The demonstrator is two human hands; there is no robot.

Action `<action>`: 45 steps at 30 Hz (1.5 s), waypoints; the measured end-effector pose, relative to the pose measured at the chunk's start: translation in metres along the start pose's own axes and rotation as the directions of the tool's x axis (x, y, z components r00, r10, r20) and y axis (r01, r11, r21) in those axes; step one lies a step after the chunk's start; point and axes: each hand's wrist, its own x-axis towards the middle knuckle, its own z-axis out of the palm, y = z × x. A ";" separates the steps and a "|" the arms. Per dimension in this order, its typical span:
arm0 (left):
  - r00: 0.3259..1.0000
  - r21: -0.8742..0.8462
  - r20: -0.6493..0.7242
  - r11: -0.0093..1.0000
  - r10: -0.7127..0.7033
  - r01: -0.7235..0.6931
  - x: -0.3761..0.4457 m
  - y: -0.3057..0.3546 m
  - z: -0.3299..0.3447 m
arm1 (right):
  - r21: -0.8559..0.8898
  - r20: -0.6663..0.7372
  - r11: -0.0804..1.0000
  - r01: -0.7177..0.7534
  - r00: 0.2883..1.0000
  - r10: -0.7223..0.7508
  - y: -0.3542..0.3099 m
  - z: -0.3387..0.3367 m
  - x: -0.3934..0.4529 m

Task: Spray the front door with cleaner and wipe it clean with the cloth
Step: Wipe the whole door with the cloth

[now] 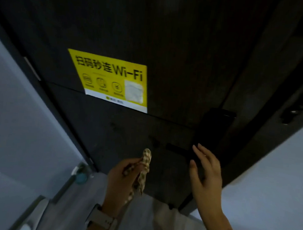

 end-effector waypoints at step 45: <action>0.939 0.038 0.341 0.997 0.052 -0.069 0.391 -0.238 -0.410 | -0.135 0.073 0.975 -0.177 0.979 0.188 -0.091 0.607 -0.062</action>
